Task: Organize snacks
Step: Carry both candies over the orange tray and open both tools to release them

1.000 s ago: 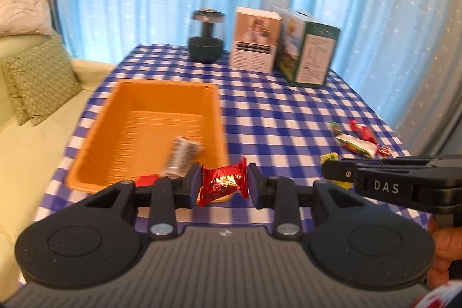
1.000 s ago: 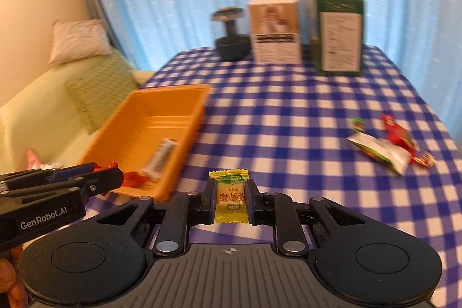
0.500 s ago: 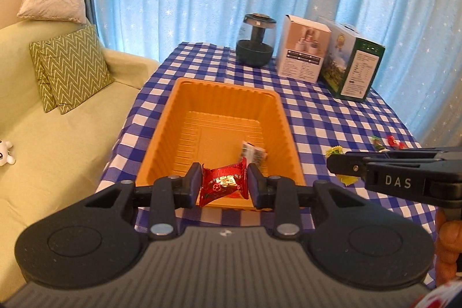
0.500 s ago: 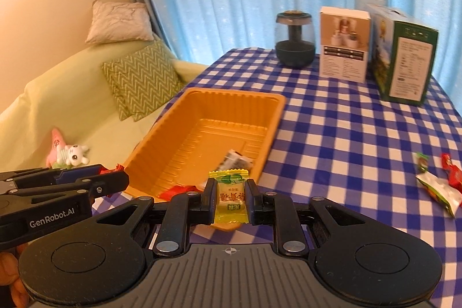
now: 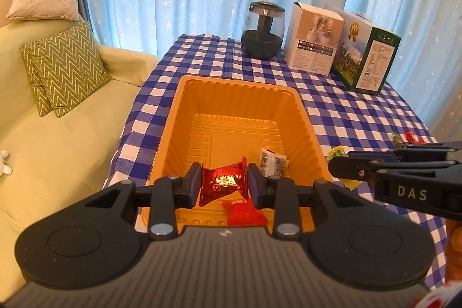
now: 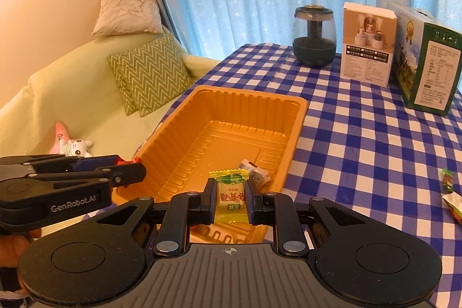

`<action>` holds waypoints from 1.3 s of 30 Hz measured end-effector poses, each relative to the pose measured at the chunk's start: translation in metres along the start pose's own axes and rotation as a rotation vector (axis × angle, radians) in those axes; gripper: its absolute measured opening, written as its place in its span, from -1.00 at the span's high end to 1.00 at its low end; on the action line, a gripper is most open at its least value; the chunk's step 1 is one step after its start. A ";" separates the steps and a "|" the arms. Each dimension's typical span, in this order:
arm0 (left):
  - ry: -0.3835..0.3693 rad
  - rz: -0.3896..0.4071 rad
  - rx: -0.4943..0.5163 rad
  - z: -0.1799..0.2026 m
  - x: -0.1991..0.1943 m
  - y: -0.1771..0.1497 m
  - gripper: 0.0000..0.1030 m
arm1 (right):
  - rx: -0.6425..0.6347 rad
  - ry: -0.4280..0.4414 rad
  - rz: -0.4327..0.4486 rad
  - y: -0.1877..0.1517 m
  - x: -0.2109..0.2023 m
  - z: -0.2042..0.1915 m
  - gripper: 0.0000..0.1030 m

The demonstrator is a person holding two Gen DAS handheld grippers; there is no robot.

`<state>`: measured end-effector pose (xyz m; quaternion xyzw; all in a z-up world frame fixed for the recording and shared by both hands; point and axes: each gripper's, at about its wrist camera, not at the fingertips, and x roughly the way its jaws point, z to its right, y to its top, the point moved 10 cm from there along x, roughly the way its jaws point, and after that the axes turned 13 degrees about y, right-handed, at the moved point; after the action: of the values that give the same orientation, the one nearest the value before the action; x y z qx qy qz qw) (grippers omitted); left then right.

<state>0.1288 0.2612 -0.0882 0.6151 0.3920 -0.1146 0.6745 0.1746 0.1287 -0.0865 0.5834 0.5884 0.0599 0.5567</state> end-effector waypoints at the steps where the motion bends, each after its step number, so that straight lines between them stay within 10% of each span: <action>1: 0.000 -0.002 0.006 0.001 0.004 0.001 0.41 | -0.001 0.000 -0.002 0.000 0.002 0.000 0.60; 39: 0.027 -0.010 0.025 -0.017 0.024 0.006 0.34 | 0.037 0.023 -0.013 0.005 0.018 0.008 0.60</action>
<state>0.1418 0.2855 -0.0984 0.6231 0.4025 -0.1146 0.6608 0.1887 0.1395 -0.0968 0.5889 0.5996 0.0520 0.5394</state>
